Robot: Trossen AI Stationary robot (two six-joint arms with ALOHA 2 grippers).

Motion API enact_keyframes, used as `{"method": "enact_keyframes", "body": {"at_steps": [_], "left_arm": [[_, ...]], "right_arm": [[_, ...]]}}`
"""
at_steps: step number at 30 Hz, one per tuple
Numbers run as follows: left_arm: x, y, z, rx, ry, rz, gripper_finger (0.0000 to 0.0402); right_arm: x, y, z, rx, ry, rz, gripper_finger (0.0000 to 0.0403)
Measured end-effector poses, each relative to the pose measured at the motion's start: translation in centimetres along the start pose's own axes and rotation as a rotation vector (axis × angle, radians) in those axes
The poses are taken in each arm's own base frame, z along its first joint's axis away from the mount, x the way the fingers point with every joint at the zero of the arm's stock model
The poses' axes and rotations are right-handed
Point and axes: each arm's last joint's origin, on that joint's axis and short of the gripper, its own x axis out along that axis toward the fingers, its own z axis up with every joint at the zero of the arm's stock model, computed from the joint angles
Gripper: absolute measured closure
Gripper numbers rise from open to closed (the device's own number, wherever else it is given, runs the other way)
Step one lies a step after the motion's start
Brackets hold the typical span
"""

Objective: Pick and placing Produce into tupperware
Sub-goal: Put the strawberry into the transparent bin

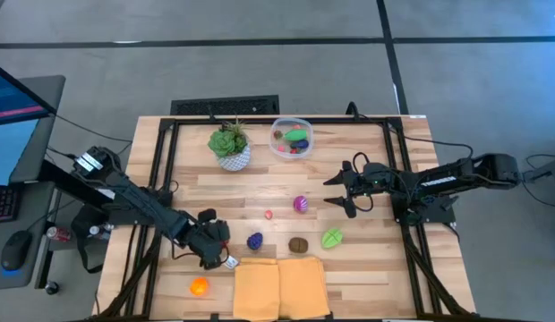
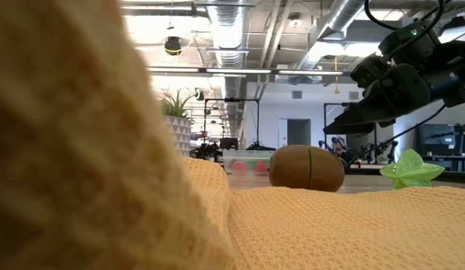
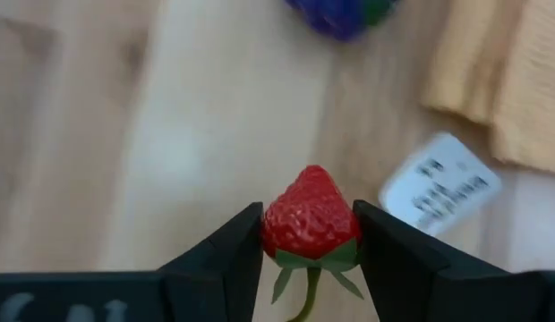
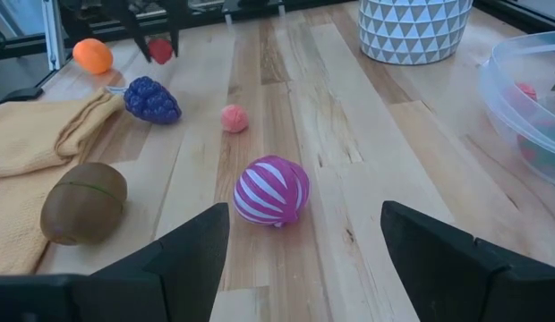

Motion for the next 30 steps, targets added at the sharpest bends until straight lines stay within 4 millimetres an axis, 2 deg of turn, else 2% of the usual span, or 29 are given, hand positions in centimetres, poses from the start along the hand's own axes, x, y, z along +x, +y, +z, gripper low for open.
{"method": "enact_keyframes", "body": {"at_steps": [11, 18, 30], "left_arm": [[-1.3, 1.5, 4.2, 0.08, -0.092, 0.14, 0.0244], [-1.5, 3.3, 6.6, 0.059, -0.194, 0.27, 0.0244], [-1.4, 5.2, 10.0, 0.047, -0.388, 0.294, 0.0244]], "right_arm": [[0.0, 0.0, 0.0, 0.0, 0.0, 0.0, 0.0088], [0.0, 0.0, 0.0, 0.0, 0.0, 0.0, 0.0088], [0.0, 0.0, -0.2, 0.003, 0.016, 0.0, 0.0088]]}}
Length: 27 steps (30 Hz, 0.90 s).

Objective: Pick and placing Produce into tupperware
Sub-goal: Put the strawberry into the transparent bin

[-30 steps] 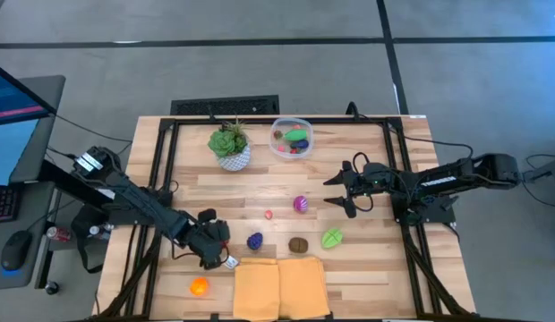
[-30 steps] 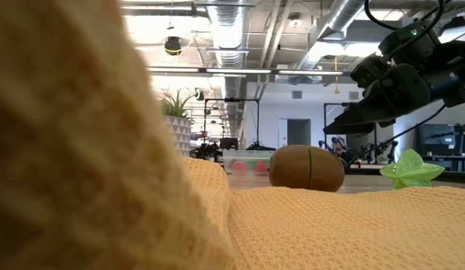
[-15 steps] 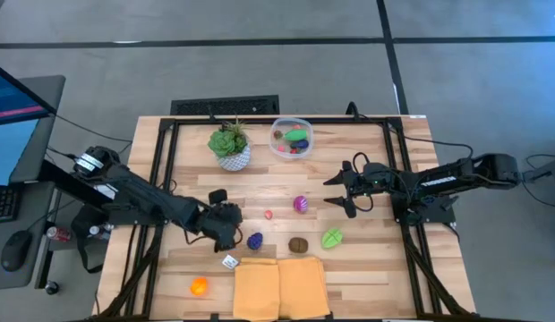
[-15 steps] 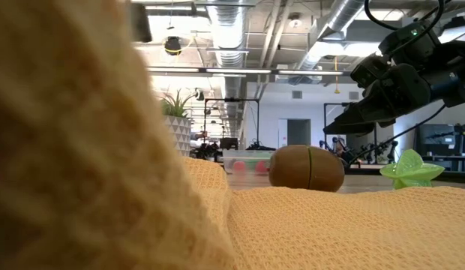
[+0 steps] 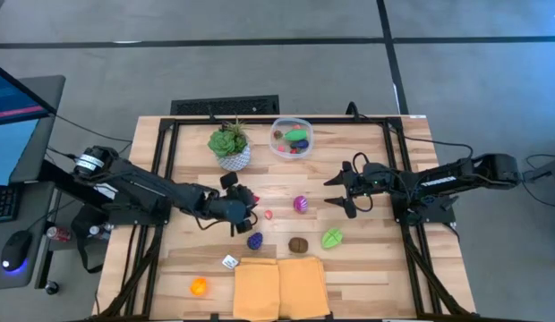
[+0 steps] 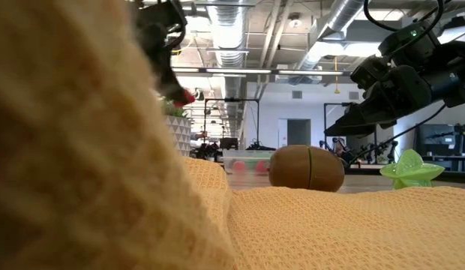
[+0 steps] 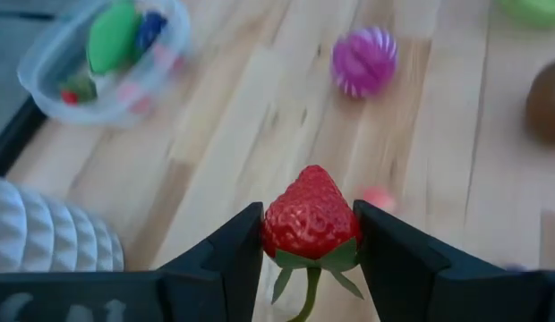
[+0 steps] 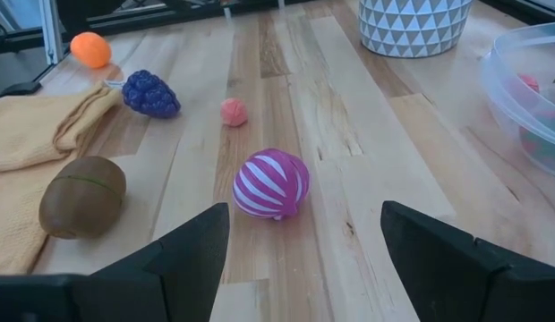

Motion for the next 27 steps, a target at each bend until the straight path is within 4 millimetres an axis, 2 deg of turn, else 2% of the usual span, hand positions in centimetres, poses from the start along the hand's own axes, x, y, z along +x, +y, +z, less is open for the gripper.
{"method": "enact_keyframes", "body": {"at_steps": [13, 17, 27], "left_arm": [[1.1, 1.9, 2.7, -0.025, -0.182, 0.029, 0.0244], [2.1, 2.6, 3.2, -0.026, -0.213, 0.055, 0.0244], [7.3, 4.3, 3.8, -0.094, -0.307, 0.14, 0.0244]], "right_arm": [[0.0, 0.0, 0.0, 0.0, 0.0, 0.0, 0.0088], [0.0, 0.0, 0.0, 0.0, 0.001, 0.0, 0.0088], [0.0, 0.0, -0.1, 0.003, 0.012, 0.0, 0.0088]]}}
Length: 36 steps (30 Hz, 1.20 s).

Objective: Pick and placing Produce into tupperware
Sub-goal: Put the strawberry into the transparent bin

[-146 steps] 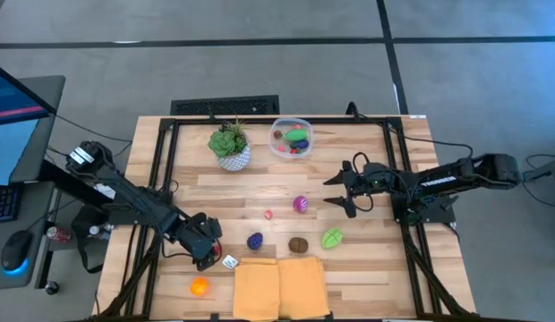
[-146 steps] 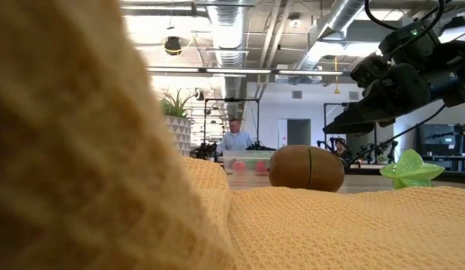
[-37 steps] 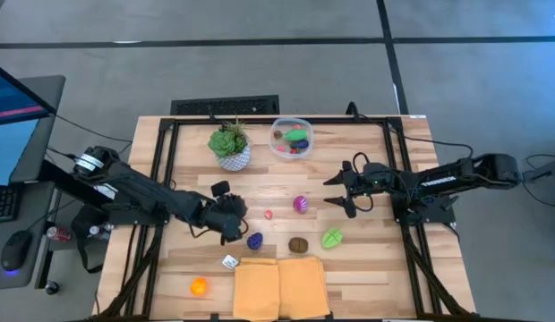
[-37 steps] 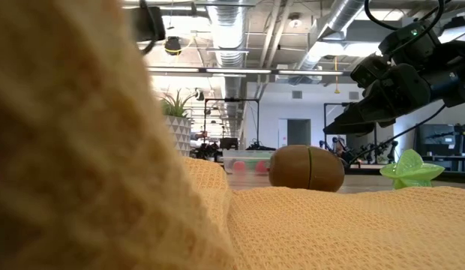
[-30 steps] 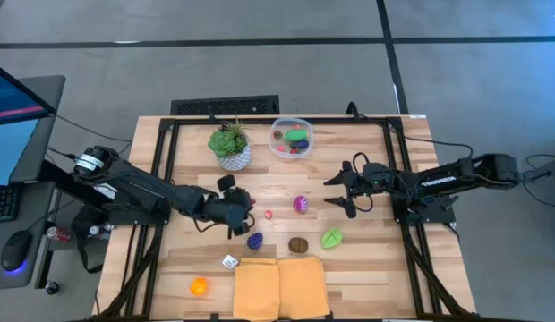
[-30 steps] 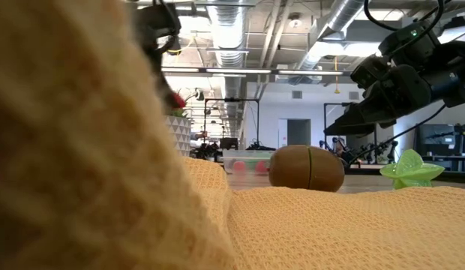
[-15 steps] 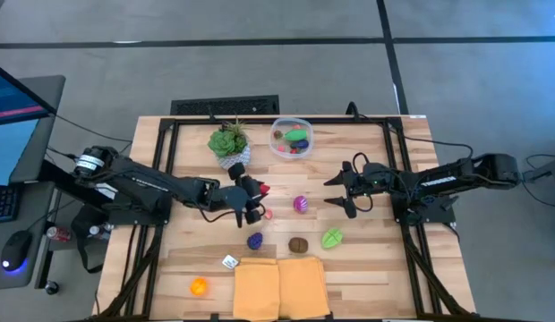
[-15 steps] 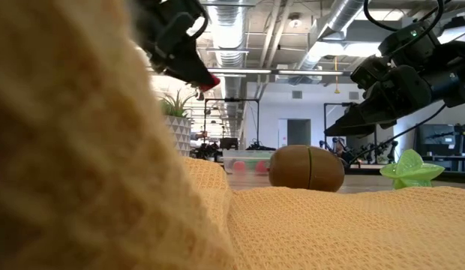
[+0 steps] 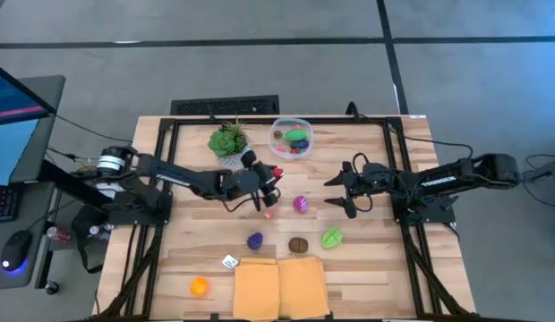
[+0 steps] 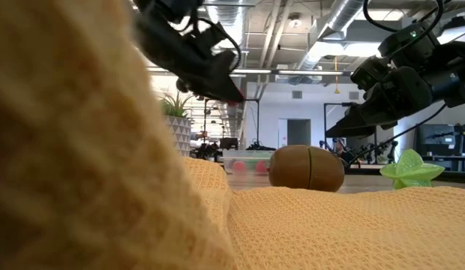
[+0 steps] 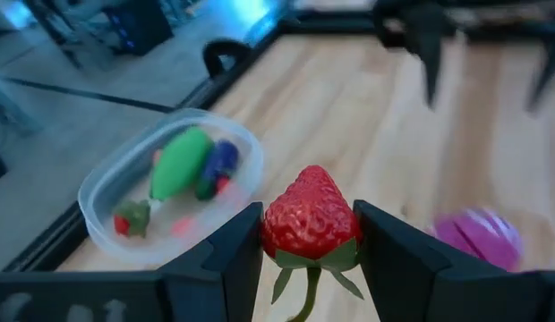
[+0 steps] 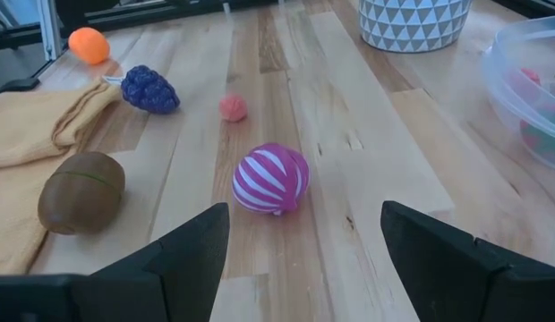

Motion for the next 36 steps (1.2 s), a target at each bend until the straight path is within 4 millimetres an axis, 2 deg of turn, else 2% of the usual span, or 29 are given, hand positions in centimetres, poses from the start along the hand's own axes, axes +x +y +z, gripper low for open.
{"method": "enact_keyframes", "body": {"at_steps": [9, 15, 27, 36], "left_arm": [[3.5, 2.9, -0.6, -0.145, -0.065, 0.093, 0.0244], [5.1, 3.6, -0.7, -0.206, -0.074, 0.1, 0.0244], [9.0, 3.1, 2.2, -0.166, -0.087, 0.067, 0.0244], [11.9, 4.1, 4.4, -0.154, -0.043, 0.065, 0.0244]], "right_arm": [[0.0, 0.0, 0.0, 0.0, 0.003, 0.0, 0.0088], [0.0, 0.0, 0.0, -0.001, 0.003, 0.0, 0.0088], [0.0, 0.0, 0.0, -0.001, 0.003, 0.0, 0.0088], [0.0, 0.0, 0.0, 0.0, 0.004, 0.0, 0.0088]]}}
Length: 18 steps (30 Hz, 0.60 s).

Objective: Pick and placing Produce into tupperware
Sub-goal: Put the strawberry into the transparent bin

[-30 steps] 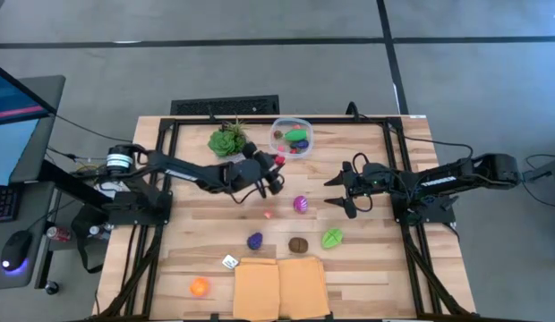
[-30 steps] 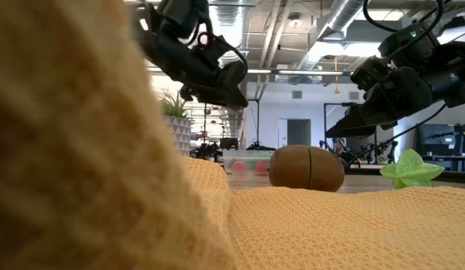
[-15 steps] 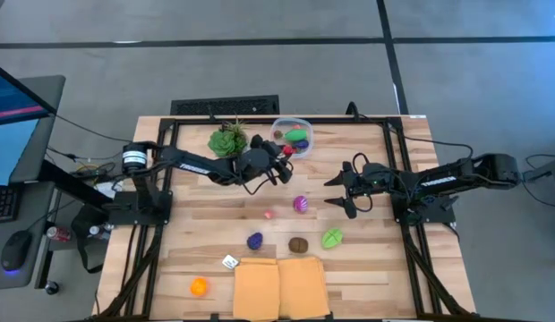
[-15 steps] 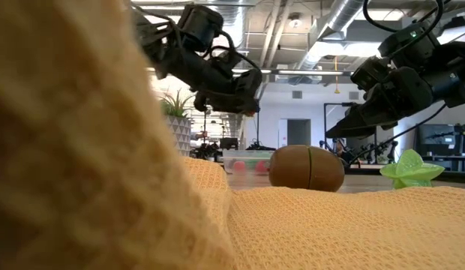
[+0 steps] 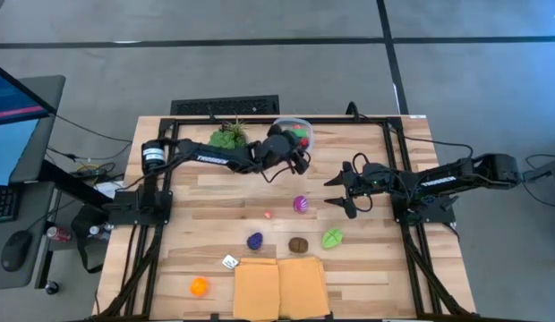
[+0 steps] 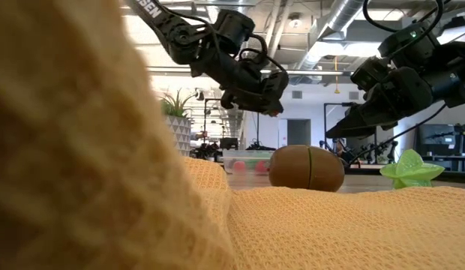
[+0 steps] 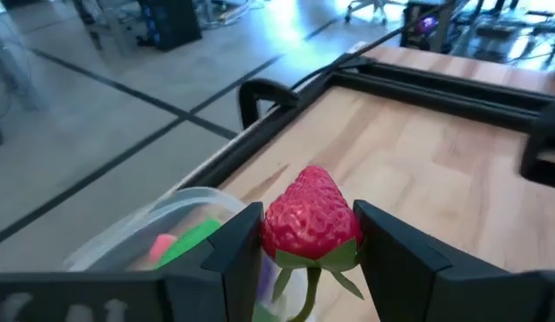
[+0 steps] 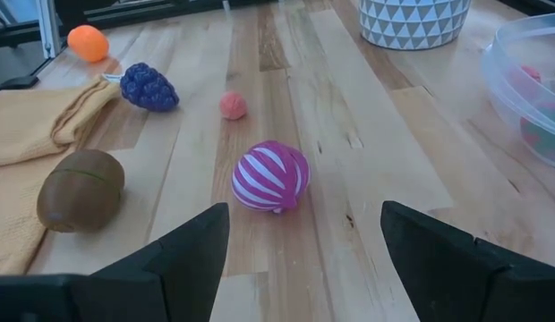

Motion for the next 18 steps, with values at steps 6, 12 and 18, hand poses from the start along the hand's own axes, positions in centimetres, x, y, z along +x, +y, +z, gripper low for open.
{"method": "enact_keyframes", "body": {"at_steps": [6, 12, 18], "left_arm": [[0.7, 1.5, 0.5, -0.017, 0.023, 0.03, 0.0244], [1.1, 2.8, 0.4, -0.088, 0.036, 0.027, 0.0244], [1.2, 3.0, 0.9, -0.139, -0.015, 0.026, 0.0244]], "right_arm": [[0.0, 0.0, 0.0, 0.0, 0.0, 0.0, 0.0088], [0.0, 0.0, 0.0, 0.0, 0.0, 0.0, 0.0088], [0.0, 0.0, 0.0, 0.0, -0.001, 0.0, 0.0088]]}}
